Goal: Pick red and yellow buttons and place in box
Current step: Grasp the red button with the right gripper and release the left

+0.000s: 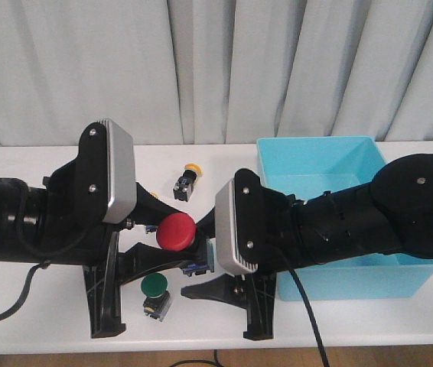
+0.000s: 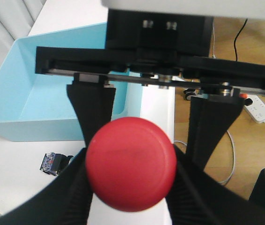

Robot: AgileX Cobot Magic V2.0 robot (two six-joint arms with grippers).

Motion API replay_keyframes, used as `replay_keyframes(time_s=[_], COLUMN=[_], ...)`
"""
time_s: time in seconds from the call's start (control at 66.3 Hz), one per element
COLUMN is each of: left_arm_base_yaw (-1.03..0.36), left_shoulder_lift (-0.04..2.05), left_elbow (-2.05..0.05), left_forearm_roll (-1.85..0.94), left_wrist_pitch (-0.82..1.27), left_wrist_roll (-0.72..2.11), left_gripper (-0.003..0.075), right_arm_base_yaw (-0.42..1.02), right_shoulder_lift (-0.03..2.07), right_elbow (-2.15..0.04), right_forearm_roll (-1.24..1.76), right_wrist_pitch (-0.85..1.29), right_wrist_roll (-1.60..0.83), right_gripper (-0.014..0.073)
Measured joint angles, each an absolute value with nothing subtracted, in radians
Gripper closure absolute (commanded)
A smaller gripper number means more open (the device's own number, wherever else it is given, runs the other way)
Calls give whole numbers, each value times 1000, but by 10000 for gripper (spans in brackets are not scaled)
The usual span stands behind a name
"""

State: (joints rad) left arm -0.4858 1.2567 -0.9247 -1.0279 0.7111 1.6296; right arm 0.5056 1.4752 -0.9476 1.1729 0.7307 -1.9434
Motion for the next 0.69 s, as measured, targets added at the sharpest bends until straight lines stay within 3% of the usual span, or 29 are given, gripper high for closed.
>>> replay_keyframes(time_s=[0.241,0.528,0.694], left_arm_base_yaw=[-486,-486,-486], left_shoulder_lift=[1257,1257,1257], left_elbow=[-925,-925,-925], left_forearm_roll=[-1029,-1030,-1026], left_wrist_pitch=[711,706,706], left_wrist_roll=[1630,1630,1630], left_gripper=[521,517,432], right_arm_base_yaw=[506,506,506], right_shoulder_lift=[1475,1475,1475], right_elbow=[-949,-949,-949], right_forearm_roll=[1247,1235,1232], right_wrist_pitch=[728,721,721], right_wrist_roll=[-2014,-2022,-2022], right_gripper=[228,382,391])
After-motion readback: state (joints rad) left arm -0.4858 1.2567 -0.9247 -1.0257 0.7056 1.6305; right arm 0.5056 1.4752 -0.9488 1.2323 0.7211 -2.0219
